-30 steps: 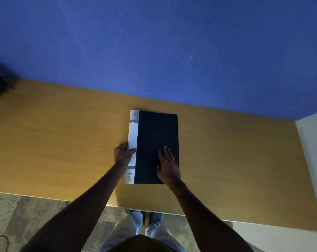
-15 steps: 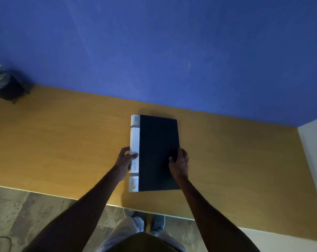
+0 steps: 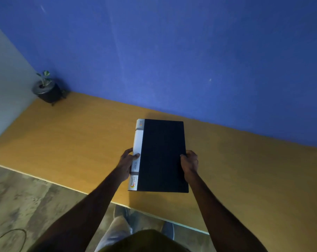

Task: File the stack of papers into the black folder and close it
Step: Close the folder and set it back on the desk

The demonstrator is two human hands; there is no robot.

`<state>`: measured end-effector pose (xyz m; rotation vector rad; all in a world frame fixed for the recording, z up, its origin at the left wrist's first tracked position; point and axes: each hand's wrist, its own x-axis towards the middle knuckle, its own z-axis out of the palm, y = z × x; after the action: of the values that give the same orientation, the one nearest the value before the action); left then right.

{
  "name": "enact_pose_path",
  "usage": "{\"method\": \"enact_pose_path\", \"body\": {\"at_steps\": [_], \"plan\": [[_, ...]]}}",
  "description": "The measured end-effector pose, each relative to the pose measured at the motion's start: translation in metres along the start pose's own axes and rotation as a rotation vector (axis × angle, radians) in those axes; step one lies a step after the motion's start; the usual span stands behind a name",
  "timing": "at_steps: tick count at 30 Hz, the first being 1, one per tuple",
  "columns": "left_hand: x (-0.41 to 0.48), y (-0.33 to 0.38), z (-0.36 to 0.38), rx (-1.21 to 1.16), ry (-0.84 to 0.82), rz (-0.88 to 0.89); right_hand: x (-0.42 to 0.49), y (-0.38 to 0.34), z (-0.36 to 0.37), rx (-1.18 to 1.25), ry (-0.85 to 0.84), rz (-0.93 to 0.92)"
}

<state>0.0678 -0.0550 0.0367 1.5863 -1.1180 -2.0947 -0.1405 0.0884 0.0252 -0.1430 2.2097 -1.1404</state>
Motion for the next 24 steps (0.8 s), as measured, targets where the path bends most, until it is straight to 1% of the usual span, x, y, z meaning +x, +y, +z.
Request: {"method": "enact_pose_path", "body": {"at_steps": [7,12,16,19,24], "plan": [[0.03,0.035,-0.073,0.029,0.047,0.019,-0.008,-0.033,0.08,0.0,0.005,0.048],[0.077,0.063,-0.146,0.061,0.023,0.034,-0.014,-0.054,0.159,0.08,0.019,0.14],[0.113,0.089,-0.197,0.096,-0.004,0.052,-0.015,-0.08,0.22,0.12,0.047,0.16],[0.133,0.106,-0.227,0.121,-0.008,0.076,-0.017,-0.096,0.256,0.135,0.063,0.17],[0.163,0.136,-0.266,0.201,0.038,0.066,-0.015,-0.12,0.304,0.116,0.057,0.208]]}}
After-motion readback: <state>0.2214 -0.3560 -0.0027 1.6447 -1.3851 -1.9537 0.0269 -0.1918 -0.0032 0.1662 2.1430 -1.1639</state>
